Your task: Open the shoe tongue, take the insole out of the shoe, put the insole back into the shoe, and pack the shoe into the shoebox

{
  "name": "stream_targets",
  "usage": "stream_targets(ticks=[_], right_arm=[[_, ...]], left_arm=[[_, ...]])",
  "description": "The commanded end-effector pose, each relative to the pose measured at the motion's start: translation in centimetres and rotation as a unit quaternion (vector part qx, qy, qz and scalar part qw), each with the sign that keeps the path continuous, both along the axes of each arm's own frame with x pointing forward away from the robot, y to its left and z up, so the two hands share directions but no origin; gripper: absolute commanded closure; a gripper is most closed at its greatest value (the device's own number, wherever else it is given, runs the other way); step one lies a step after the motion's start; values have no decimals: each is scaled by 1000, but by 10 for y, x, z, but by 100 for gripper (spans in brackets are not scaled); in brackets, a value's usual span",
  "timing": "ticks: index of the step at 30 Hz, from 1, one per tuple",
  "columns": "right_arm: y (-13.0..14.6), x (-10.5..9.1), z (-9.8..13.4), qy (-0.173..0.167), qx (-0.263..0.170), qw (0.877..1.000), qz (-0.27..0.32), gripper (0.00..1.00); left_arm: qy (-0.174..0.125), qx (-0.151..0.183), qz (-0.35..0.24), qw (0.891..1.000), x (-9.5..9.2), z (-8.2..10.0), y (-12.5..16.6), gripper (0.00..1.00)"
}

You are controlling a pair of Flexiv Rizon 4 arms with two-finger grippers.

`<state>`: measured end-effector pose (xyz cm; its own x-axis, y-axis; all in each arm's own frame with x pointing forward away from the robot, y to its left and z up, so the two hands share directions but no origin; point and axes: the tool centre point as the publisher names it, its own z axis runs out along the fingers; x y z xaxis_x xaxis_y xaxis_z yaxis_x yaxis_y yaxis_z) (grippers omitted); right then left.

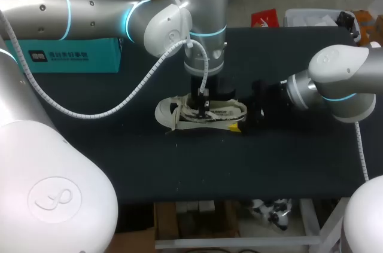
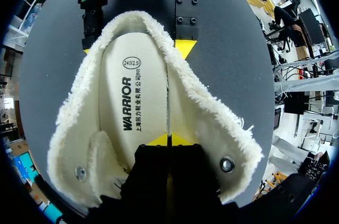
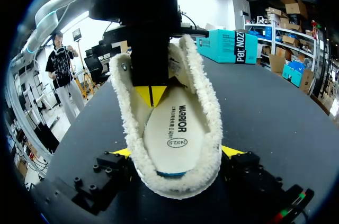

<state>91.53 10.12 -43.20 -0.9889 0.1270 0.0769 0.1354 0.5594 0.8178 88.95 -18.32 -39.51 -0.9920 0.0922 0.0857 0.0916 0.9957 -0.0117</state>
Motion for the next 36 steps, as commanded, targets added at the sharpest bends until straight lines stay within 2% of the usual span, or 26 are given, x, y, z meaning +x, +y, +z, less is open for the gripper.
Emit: stream_targets(ticks=[1, 8, 12, 20, 23, 26, 32, 36], right_arm=[[0, 0, -6, 0, 0, 1000, -1, 100], [0, 0, -6, 0, 0, 1000, -1, 100], [0, 0, -6, 0, 0, 1000, -1, 100], [0, 0, -6, 0, 0, 1000, -1, 100], [0, 0, -6, 0, 0, 1000, -1, 100], [0, 0, -6, 0, 0, 1000, -1, 100], [0, 0, -6, 0, 0, 1000, -1, 100], [0, 0, -6, 0, 0, 1000, -1, 100]], left_arm=[[-2, -1, 0, 1000, -8, -11, 5, 100], [-22, -2, 10, 1000, -9, -14, 8, 100], [-45, -2, 22, 999, -8, -19, 7, 94], [-65, -2, 25, 998, -6, -27, 6, 89], [-84, -3, 30, 996, -2, -31, 5, 85], [-97, -8, 30, 995, 1, -34, 5, 76], [-113, -10, 27, 993, 11, -43, 3, 83], [-136, -8, 27, 990, 17, -52, 2, 84]])
